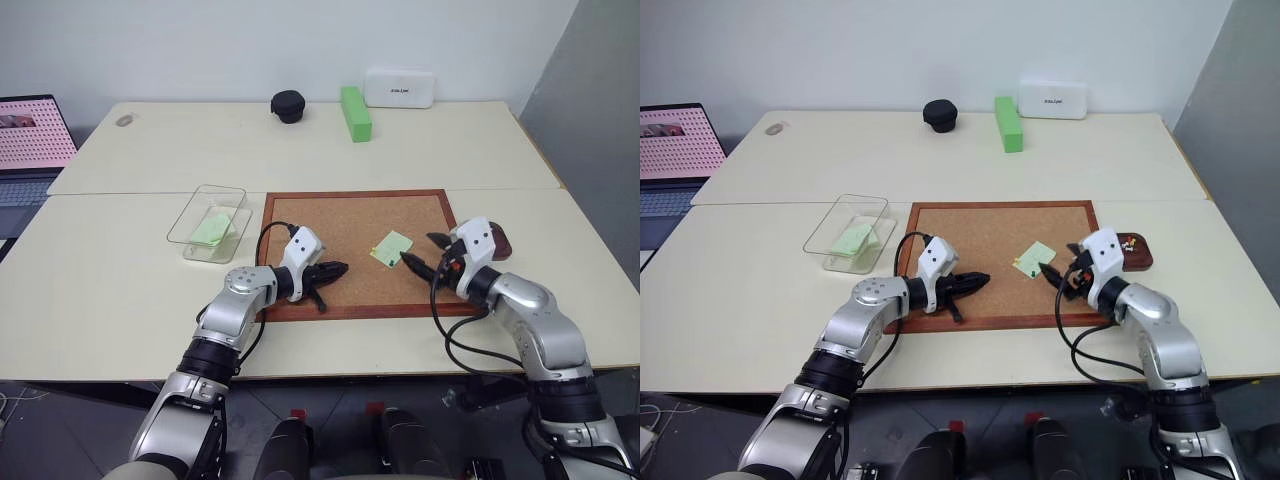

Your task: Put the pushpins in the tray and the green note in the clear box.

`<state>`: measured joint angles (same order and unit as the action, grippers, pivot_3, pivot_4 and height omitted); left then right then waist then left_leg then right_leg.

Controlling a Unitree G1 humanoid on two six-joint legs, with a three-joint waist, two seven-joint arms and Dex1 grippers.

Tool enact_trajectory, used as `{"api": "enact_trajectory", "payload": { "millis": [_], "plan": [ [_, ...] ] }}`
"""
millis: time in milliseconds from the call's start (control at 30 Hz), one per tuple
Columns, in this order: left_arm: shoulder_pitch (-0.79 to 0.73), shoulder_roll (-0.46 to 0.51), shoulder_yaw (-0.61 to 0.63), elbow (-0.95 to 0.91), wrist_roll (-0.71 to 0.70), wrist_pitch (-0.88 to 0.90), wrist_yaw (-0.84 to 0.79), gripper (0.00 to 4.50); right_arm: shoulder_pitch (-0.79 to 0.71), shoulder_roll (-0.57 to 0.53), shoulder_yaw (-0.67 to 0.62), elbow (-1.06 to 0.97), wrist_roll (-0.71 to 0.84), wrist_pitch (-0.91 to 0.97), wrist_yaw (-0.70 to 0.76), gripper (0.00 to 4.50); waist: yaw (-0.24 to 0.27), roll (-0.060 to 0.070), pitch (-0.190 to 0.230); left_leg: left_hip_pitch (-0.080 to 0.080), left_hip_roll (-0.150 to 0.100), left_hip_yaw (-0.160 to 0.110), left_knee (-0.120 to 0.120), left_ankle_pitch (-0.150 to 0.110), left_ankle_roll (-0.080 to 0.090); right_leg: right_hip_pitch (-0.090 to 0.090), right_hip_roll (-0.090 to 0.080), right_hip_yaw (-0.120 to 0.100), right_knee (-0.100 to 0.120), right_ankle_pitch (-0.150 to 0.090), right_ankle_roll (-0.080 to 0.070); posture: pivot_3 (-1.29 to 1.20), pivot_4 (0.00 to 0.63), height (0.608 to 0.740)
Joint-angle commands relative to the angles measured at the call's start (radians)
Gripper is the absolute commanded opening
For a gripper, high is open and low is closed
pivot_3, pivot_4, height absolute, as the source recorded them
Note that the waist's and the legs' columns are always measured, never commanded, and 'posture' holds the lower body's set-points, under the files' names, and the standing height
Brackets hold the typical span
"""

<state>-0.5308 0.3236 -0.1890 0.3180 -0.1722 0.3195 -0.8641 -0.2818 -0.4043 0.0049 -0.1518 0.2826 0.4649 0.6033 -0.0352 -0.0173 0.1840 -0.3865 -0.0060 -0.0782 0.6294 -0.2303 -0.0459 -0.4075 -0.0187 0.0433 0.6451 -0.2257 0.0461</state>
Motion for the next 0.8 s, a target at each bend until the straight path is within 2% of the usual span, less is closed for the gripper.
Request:
{"api": "enact_trajectory", "payload": {
  "millis": [33,467,700,800],
  "plan": [
    [0.017,0.012,-0.02,0.034,0.027,0.031,-0.002,0.0,0.005,0.037,0.029,-0.067,0.044,0.007,0.015,3.91,-0.001,0.0,0.0,0.0,0.0,0.0,0.0,0.0,0.0,0.0,0.0,0.0,0.0,0.0,0.0,0.0,0.15,0.74],
    [0.009,0.013,-0.023,0.029,0.024,0.046,-0.01,0.0,-0.05,0.079,0.101,0.114,-0.053,-0.092,0.004,3.91,0.002,0.0,0.0,0.0,0.0,0.0,0.0,0.0,0.0,0.0,0.0,0.0,0.0,0.0,0.0,0.0,0.15,0.74],
    [0.013,0.015,-0.023,0.021,0.027,0.049,-0.009,0.0,-0.071,0.089,0.114,0.147,-0.074,-0.092,0.007,2.78,0.001,0.0,0.0,0.0,0.0,0.0,0.0,0.0,0.0,0.0,0.0,0.0,0.0,0.0,0.0,0.0,0.15,0.74],
    [0.012,0.013,-0.021,0.021,0.025,0.054,-0.007,0.0,-0.078,0.091,0.119,0.16,-0.084,-0.086,0.0,2.09,0.001,0.0,0.0,0.0,0.0,0.0,0.0,0.0,0.0,0.0,0.0,0.0,0.0,0.0,0.0,0.0,0.15,0.74]
  ]
}}
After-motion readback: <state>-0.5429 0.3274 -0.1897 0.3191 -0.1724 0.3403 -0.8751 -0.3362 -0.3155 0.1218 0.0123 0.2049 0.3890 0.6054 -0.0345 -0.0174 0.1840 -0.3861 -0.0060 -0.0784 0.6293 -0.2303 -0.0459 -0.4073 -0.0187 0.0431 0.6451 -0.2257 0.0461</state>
